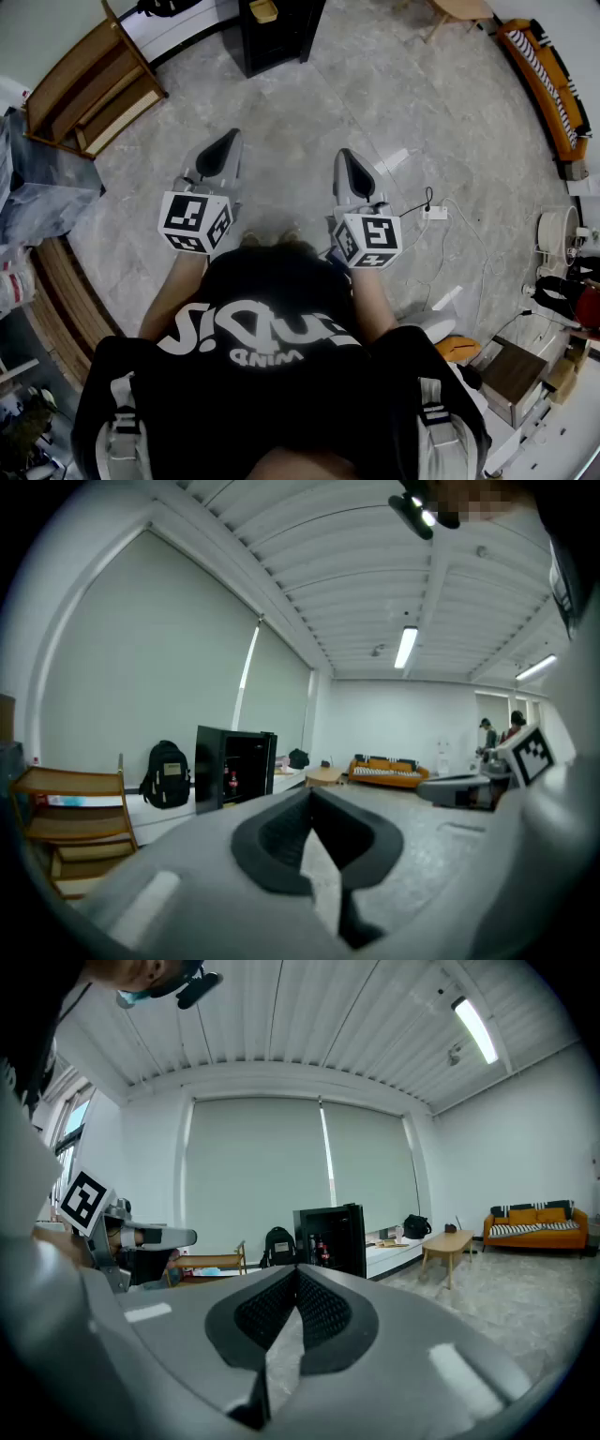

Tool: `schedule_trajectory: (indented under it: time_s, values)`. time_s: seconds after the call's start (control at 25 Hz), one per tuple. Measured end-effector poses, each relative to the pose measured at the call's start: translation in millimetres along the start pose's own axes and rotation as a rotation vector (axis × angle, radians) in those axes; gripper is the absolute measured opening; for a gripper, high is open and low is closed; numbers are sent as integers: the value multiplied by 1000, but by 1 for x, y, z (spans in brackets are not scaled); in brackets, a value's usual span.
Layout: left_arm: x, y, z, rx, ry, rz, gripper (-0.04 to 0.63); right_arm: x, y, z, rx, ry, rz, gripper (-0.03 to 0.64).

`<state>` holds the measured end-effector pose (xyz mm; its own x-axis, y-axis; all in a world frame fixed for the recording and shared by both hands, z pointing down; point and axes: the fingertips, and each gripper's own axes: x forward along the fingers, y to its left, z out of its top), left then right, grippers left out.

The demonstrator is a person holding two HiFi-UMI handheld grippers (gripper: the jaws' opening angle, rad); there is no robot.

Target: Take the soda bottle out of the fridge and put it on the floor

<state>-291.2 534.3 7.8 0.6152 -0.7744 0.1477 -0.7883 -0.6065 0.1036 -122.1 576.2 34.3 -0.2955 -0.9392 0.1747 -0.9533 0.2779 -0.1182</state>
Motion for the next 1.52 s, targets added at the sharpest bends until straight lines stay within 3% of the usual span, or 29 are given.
schedule_trajectory:
  time_s: [0.4, 0.72, 1.2, 1.52]
  values:
    - [6, 33, -1, 10, 2, -36, 2, 30, 20, 5, 17, -23, -21, 0]
    - [48, 49, -7, 13, 7, -70, 2, 61, 0, -2, 34, -28, -61, 0]
    - [212, 93, 6, 16, 12, -28, 2, 205, -117, 28, 47, -59, -18, 0]
    - [355, 122, 41, -11, 9, 68, 2, 326, -215, 73, 20, -19, 96, 0]
